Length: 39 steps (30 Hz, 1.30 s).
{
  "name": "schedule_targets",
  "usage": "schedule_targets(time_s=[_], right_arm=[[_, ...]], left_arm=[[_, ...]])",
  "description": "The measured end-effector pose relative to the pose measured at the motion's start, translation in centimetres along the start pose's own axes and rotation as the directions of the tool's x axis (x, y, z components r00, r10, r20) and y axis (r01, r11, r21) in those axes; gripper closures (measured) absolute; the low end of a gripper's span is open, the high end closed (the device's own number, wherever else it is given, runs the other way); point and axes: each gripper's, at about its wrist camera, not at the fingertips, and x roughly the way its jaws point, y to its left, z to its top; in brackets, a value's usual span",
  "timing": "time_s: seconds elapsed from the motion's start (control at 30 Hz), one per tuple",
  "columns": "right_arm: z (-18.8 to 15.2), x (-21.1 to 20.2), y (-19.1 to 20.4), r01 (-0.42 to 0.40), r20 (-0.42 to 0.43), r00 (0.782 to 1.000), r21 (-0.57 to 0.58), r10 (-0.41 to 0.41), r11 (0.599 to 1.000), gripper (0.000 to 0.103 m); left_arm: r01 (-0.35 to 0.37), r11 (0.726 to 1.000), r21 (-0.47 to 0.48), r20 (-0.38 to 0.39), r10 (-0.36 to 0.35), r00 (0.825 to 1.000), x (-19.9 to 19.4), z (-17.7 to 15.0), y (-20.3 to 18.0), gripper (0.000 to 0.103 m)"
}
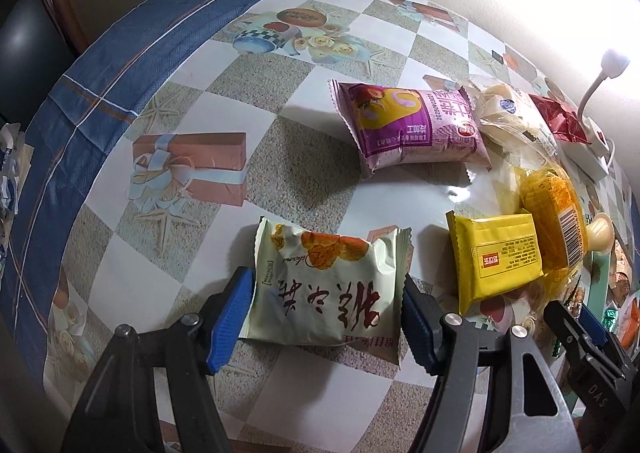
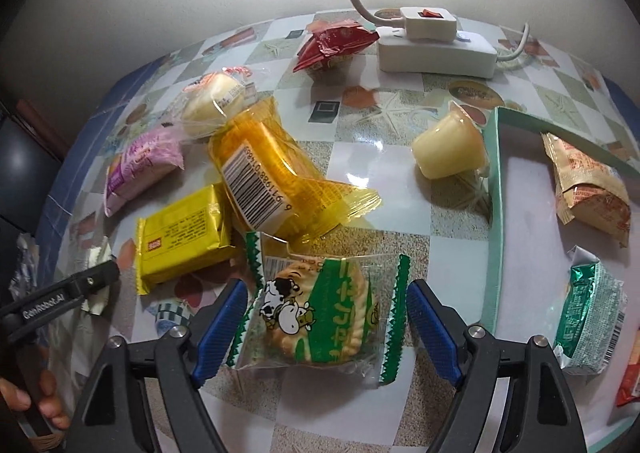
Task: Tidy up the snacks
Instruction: 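Close left gripper on pale green chip bag while right closes on green cookie pack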
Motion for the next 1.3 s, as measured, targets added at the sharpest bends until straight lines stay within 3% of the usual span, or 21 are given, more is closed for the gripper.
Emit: schedule_targets(time_s=[0.17,0.43,0.63,1.3], right_arm=[[-0.5,0.2,0.6,0.053,0.01,0.999,-0.044,-0.053,0.998,0.02],[-0.7,0.0,0.6,0.092,0.018,0.996,-0.054,-0.091,0.994,0.03],[-0.7,-0.6,0.1,0.062,0.02,0.998,-0.03,-0.061,0.998,0.039],[-1.7,-4.3,-1.6,-0.026,0.031,0.999,0.062,0.025,0.998,0.052]], left_arm=[[-0.017,1.0,0.011,0.001,0.017,1.0,0.4,0.1,-0.4,0.031],[-0.014,1.0,-0.004,0.003,0.014,1.0,0.4,0.1,-0.4,0.033],[-0.004,1.0,-0.021,0.009,0.005,1.0,-0.2,0.0,0.1,0.033],[0.027,0.999,-0.024,0.108,-0.024,0.994,-5.6,0.0,0.0,0.033]])
